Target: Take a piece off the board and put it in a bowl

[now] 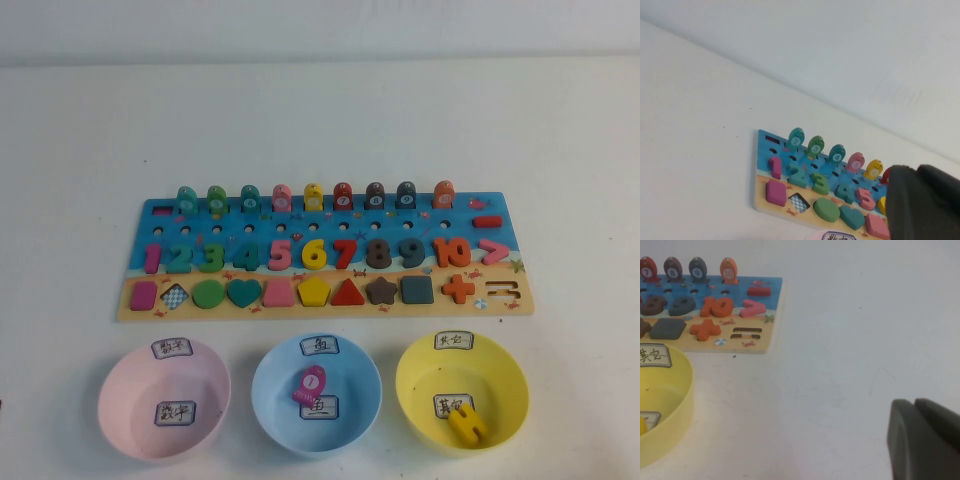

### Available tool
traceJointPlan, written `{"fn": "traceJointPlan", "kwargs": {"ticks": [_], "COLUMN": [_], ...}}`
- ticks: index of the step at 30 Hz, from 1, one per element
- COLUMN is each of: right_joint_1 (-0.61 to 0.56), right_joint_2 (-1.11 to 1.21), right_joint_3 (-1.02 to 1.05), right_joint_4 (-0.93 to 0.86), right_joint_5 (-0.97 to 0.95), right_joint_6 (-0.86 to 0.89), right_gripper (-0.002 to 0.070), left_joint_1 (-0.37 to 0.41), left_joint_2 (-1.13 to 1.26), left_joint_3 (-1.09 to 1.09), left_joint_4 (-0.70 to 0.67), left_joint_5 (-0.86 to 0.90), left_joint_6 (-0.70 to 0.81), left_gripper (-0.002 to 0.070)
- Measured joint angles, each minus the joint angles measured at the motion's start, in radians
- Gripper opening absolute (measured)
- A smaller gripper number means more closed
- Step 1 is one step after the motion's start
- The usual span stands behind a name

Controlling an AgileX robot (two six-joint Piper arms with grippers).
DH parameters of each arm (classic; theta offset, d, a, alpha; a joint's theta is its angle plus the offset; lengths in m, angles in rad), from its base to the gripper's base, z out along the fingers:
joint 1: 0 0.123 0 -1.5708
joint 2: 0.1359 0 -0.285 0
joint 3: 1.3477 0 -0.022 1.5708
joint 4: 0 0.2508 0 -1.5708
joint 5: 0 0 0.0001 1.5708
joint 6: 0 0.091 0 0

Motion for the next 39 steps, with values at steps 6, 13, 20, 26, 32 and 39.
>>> {"fn": "traceJointPlan", "kwargs": {"ticks": [6, 13, 20, 26, 32, 39], "right_joint_1": [0.0, 0.0, 0.0, 0.0, 0.0, 0.0], "right_joint_2": [0.0, 0.0, 0.0, 0.0, 0.0, 0.0], "right_joint_3": [0.0, 0.0, 0.0, 0.0, 0.0, 0.0], "right_joint_4": [0.0, 0.0, 0.0, 0.0, 0.0, 0.0], "right_joint_5": [0.002, 0.002, 0.002, 0.002, 0.002, 0.002], "right_joint_6": [0.0, 0.0, 0.0, 0.0, 0.0, 0.0], "right_gripper": [-0.0017, -0.0017, -0.0017, -0.0017, -0.0017, -0.0017], "left_joint_1": [0.0, 0.0, 0.0, 0.0, 0.0, 0.0], "left_joint_2": [0.01, 0.269, 0.645, 0.9, 1.094, 1.343], "left_joint_3": [-0.018, -0.188, -0.421, -0.665, -0.881, -1.117], "left_joint_4": [-0.031, -0.003, 0.032, 0.089, 0.211, 0.294], "left_joint_5": [-0.011, 0.043, 0.295, 0.507, 0.649, 0.803], "left_joint_6": [-0.035, -0.026, 0.018, 0.097, 0.078, 0.03], "left_gripper": [-0.0005, -0.0005, -0.0005, -0.0005, -0.0005, -0.0005]}}
